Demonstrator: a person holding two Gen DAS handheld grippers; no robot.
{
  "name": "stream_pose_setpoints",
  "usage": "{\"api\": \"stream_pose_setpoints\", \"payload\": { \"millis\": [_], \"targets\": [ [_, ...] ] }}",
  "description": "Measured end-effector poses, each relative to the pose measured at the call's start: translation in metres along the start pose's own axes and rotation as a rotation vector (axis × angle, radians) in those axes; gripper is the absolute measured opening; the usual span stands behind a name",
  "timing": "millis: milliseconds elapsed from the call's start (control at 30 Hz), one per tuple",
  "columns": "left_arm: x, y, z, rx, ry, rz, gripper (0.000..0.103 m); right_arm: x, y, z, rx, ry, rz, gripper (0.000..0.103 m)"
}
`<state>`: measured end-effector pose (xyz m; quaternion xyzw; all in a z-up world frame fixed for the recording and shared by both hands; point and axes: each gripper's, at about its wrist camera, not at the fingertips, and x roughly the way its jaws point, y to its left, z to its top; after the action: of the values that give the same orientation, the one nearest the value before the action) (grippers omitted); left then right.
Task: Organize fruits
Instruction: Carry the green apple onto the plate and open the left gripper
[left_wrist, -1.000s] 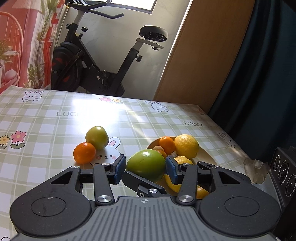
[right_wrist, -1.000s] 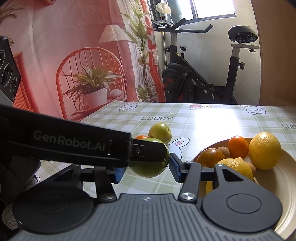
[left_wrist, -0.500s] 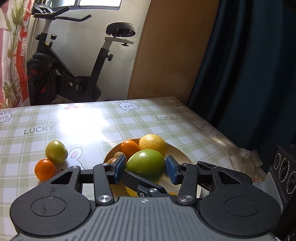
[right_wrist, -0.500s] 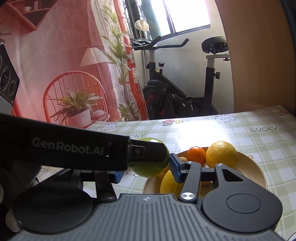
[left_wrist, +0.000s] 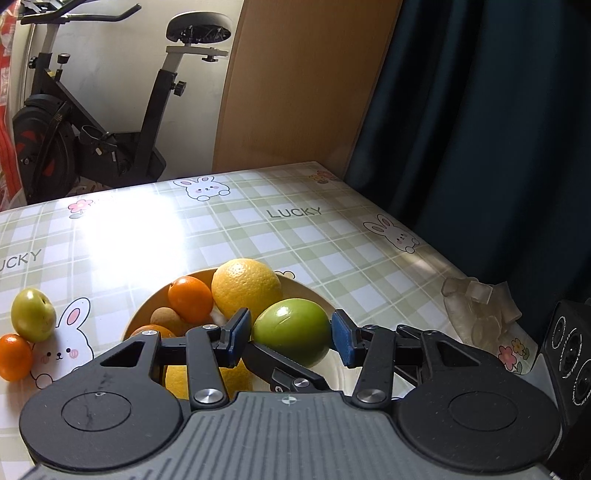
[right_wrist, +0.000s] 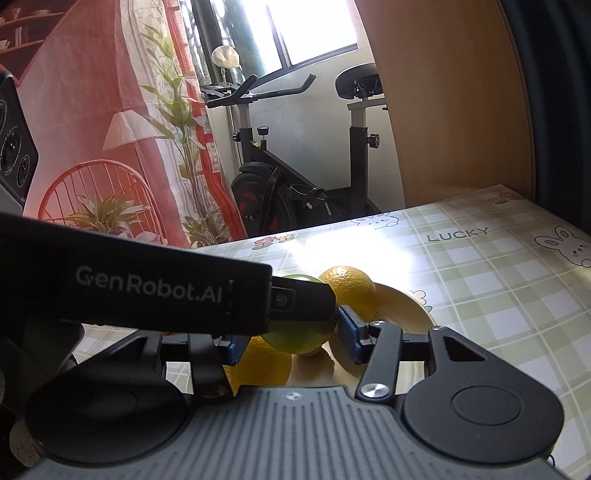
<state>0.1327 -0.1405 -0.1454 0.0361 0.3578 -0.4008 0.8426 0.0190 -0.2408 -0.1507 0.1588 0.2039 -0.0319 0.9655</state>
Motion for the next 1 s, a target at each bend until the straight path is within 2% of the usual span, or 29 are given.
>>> {"api": "stream_pose_setpoints", "payload": {
  "millis": [200, 500, 1000],
  "targets": [
    [0.013, -0.007, -0.004, 0.013, 0.031, 0.019, 0.050, 0.005, -0.014, -0.006, 0.020, 0.029, -0.039, 0.052],
    [0.021, -0.004, -0.006, 0.022, 0.043, 0.031, 0.050, 0.011, -0.016, -0.012, 0.035, 0.063, -0.046, 0.052],
    [0.016, -0.003, -0.005, 0.009, 0.044, 0.042, 0.051, 0.014, -0.013, -0.013, 0.025, 0.062, -0.057, 0.054]
  ]
}}
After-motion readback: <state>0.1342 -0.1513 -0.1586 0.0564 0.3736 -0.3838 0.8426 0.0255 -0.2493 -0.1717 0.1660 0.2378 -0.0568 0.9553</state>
